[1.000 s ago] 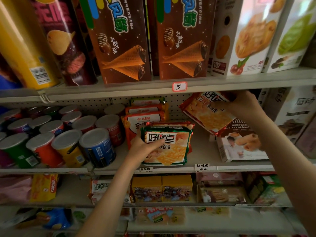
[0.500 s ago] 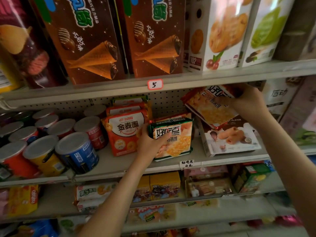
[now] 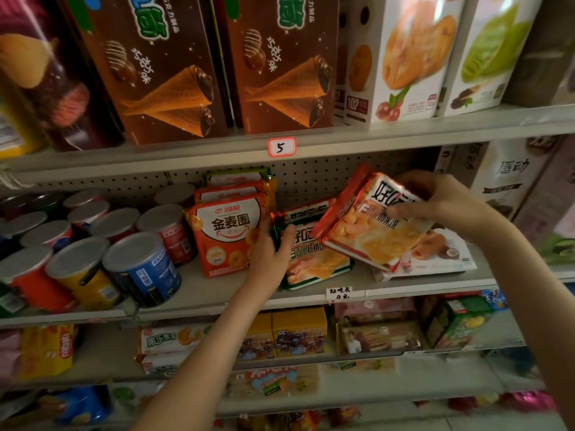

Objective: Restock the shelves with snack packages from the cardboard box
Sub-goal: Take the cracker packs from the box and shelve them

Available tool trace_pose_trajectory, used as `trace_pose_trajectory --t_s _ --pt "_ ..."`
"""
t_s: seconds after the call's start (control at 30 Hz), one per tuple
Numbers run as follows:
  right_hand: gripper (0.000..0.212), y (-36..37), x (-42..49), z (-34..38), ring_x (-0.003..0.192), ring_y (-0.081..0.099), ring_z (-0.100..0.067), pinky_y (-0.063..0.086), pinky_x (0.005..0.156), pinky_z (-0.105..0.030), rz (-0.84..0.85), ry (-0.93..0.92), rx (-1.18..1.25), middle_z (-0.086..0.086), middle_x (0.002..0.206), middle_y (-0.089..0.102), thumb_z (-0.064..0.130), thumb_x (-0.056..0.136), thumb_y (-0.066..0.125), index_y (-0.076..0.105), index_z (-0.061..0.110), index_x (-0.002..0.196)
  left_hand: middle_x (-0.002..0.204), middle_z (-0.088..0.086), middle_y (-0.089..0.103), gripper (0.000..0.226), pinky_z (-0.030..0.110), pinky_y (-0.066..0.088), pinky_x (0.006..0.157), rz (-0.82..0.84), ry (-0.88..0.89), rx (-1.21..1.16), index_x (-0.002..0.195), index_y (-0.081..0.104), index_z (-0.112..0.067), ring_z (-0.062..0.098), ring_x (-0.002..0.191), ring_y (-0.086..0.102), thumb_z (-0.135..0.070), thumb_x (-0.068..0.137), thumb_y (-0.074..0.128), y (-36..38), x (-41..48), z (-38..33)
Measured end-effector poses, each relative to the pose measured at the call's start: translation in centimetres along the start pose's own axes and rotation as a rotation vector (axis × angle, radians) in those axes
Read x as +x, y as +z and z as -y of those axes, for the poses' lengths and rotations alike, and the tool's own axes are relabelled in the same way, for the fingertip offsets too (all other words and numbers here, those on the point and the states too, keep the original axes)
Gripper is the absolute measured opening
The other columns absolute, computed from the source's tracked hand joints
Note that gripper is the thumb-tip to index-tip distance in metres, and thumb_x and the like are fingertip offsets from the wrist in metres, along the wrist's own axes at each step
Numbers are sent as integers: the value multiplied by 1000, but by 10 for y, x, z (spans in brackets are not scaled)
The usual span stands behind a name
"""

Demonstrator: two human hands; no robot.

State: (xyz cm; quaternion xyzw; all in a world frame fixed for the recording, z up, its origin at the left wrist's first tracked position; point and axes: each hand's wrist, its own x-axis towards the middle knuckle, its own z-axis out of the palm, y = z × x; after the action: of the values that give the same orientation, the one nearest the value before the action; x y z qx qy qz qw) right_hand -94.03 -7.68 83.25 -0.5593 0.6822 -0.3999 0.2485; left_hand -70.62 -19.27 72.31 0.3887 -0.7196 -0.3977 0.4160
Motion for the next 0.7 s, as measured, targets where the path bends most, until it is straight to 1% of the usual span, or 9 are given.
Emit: trace_pose_trajectory --t_s 0.07,0.13,0.23,0.3,0.37,0.43,0.47,0.53,0.7 --pt "43 9 3 4 79 69 -12 54 65 -24 61 -16 -50 4 88 71 36 59 78 64 23 97 119 -20 48 42 -8 28 82 -12 43 -11 139 37 -21 -14 105 43 -35 100 35 -5 -3 -1" --pt "42 20 9 5 82 69 -14 56 73 -33 100 -28 -110 4 90 71 33 62 82 64 24 98 123 -22 48 37 -3 30 90 -63 120 -9 136 40 -23 -18 109 43 -32 101 32 -13 -6 1" --pt "41 36 16 6 83 68 -11 57 75 -33 149 -60 -201 6 93 70 32 66 82 61 27 101 140 -1 43 42 4 27 104 -227 257 199 140 38 -9 -5 127 33 -12 99 42 -30 -5 13" --pt "42 46 20 7 84 67 -9 57 75 -30 176 -87 -249 7 96 69 32 67 81 60 28 103 152 10 27 63 27 20 117 -275 341 519 146 26 -8 11 141 17 -7 90 55 -39 3 25" --pt "46 56 24 7 86 65 -7 54 75 -24 199 -113 -285 8 99 67 33 68 80 59 27 108 158 11 -4 89 44 2 118 -116 298 764 151 4 -20 25 144 -8 -16 84 63 -48 8 34" --pt "53 64 27 5 87 63 -5 49 72 -16 207 -129 -324 8 101 66 36 68 80 58 26 116 150 6 -34 104 47 -16 112 118 209 949 143 -21 -33 29 138 -32 -32 84 64 -52 13 40" --pt "56 68 29 5 88 63 -5 47 71 -13 214 -135 -338 8 103 66 37 68 80 57 26 118 145 6 -41 108 48 -20 110 187 185 1032 138 -31 -36 31 134 -38 -39 84 63 -56 14 44" --pt "58 72 32 4 89 62 -6 44 70 -11 227 -137 -350 7 104 66 38 69 80 57 26 121 142 7 -46 112 49 -23 109 248 181 1111 131 -41 -38 33 133 -40 -49 83 60 -60 19 47" --pt "61 79 35 5 92 62 -9 47 74 -14 272 -133 -352 4 109 65 38 70 78 55 24 124 135 3 -53 105 47 -24 109 295 222 1185 131 -40 -38 27 126 -48 -62 84 50 -77 30 59"
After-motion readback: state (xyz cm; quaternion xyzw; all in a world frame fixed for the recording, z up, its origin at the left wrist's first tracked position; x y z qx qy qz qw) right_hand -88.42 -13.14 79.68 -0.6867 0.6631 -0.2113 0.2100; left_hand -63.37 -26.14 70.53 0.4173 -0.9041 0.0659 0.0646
